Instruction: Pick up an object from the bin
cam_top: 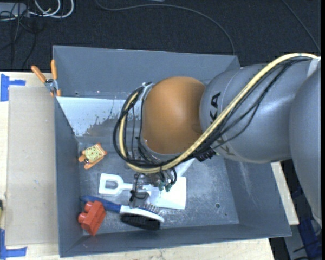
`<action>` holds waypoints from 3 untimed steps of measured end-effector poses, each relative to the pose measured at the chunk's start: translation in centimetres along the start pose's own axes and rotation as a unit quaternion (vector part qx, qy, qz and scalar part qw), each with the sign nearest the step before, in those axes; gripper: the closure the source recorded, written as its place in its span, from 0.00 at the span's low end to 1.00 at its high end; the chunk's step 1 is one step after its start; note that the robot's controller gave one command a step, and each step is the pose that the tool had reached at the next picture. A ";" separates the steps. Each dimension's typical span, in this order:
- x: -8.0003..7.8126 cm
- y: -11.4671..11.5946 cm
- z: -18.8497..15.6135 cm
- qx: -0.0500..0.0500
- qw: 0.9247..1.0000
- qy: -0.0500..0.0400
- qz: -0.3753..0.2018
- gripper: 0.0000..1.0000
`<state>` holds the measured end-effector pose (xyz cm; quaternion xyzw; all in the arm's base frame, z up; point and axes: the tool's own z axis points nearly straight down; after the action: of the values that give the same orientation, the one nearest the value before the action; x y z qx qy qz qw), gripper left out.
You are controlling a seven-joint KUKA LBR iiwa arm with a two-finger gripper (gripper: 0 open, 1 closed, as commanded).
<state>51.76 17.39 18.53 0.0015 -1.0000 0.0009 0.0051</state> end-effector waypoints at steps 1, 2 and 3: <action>-0.2 -0.1 -0.4 -0.001 1.000 -0.004 0.002 0.00; -2.8 -3.1 6.0 -0.001 1.000 -0.004 -0.026 0.00; -4.4 -4.6 11.6 0.000 0.999 -0.005 -0.043 0.00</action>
Offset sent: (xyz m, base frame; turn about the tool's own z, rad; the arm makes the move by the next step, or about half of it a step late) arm 0.0452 -0.0566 -0.1153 -0.0899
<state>56.10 12.77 6.89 0.0443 -0.9990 0.0004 0.0004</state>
